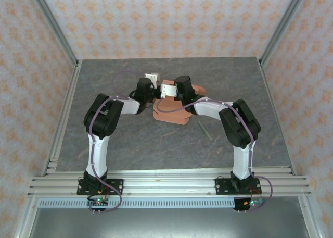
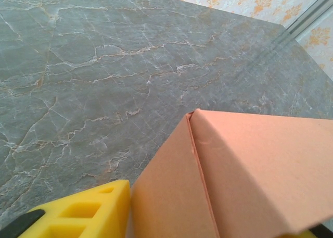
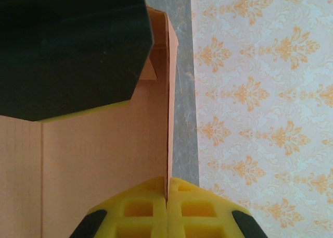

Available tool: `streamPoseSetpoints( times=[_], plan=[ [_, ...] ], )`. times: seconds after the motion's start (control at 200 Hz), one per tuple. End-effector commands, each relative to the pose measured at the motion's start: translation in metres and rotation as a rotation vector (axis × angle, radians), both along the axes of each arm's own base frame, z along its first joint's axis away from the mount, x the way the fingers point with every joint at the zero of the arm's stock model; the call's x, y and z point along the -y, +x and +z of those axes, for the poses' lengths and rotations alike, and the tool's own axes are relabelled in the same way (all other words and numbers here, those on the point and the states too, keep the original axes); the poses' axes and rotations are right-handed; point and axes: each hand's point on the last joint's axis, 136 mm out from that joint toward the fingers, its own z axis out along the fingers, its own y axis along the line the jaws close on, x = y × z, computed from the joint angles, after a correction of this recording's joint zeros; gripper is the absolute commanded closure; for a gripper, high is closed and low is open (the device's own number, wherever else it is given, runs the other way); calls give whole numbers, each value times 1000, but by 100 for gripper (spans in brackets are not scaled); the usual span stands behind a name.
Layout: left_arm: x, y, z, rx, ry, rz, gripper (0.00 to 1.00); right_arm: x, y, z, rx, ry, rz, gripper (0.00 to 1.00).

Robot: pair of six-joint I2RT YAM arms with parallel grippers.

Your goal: Fold the paper box

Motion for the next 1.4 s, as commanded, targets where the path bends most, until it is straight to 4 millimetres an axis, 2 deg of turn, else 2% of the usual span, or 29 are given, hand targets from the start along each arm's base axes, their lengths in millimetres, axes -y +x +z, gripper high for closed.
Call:
streamPoseSetpoints(
  times=[0.0, 0.245, 0.415, 0.5, 0.711, 1.006, 1.116, 1.396],
  plan=[
    [-5, 9, 23, 74, 2, 21, 59, -5, -6, -19, -17, -45, 35, 100],
    [-26, 15, 12, 27, 32, 164, 72, -10, -7, -6, -19, 13, 41, 100],
    [-27, 16, 10, 11, 48, 202, 76, -13, -8, 0, -29, 26, 41, 100],
    [-33, 15, 7, -3, 78, 259, 81, -14, -8, 2, -33, 36, 37, 100],
    [-54, 15, 1, -49, 122, 418, 87, -16, -11, 3, -54, 63, 32, 100],
    [-65, 10, 5, -57, 219, 517, 93, -12, -13, -2, -75, 54, 12, 100],
    [-62, 11, 6, -53, 230, 487, 92, -8, -11, -3, -75, 53, -4, 100],
    [-49, 11, 0, -71, 116, 315, 71, -1, -6, 1, -73, 52, -19, 100]
  ],
)
